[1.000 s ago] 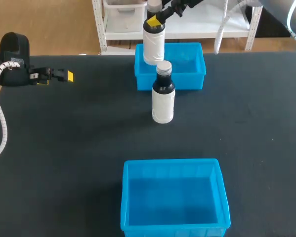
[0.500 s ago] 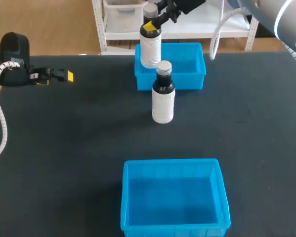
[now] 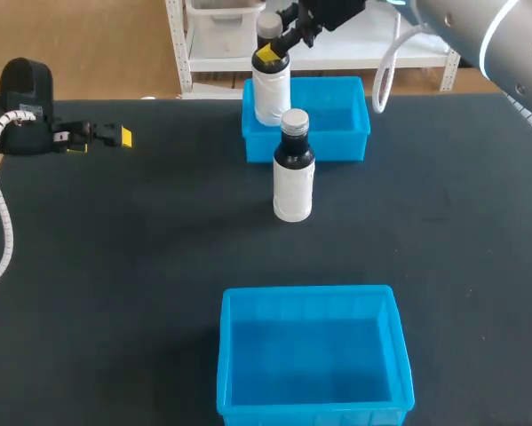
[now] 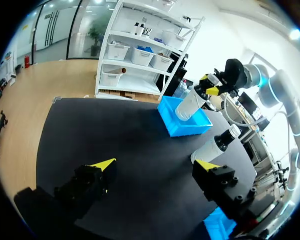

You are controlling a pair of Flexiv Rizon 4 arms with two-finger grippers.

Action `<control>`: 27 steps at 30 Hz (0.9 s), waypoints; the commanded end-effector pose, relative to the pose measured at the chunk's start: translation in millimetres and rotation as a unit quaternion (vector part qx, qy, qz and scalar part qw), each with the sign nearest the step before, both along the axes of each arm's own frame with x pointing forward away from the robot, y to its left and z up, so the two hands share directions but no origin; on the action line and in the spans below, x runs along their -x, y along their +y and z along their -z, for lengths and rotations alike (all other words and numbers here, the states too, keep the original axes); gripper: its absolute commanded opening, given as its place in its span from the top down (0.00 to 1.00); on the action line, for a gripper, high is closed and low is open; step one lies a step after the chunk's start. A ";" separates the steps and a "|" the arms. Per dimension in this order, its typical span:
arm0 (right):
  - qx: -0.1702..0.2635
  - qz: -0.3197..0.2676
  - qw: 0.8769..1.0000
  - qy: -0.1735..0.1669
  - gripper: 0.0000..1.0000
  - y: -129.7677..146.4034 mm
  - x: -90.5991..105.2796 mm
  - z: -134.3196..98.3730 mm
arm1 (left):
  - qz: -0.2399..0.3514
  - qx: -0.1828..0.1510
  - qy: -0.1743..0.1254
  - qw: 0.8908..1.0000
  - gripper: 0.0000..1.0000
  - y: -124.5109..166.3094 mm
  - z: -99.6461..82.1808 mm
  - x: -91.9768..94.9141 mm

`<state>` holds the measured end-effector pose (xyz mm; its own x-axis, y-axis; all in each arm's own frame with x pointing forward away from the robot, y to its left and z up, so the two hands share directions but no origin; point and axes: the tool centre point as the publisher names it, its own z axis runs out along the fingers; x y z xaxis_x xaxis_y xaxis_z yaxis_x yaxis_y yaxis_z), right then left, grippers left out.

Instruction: Pick up the bottle, and place it in the far bin if it is heavy, or in the near bin if it is light.

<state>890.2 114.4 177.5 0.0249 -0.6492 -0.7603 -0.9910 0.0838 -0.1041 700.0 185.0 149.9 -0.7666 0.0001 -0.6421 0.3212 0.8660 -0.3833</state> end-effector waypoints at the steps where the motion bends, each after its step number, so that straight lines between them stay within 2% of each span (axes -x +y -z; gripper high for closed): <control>1: 0.003 -0.042 0.998 0.042 1.00 4.0 -12.1 1.0 | 0.000 0.000 0.000 1.000 0.00 0.0 0.0 0.0; 7: 0.008 -0.043 0.998 0.051 1.00 6.0 -11.7 8.7 | 0.000 0.000 0.000 1.000 0.00 0.0 0.0 0.0; 21: 0.004 -0.046 0.994 0.096 1.00 7.6 -17.5 14.6 | 0.000 0.000 0.000 1.000 0.00 0.0 0.0 0.0; 27: 0.008 -0.050 0.994 0.097 1.00 8.1 -17.3 17.6 | 0.000 0.000 0.000 1.000 0.00 0.0 0.0 0.0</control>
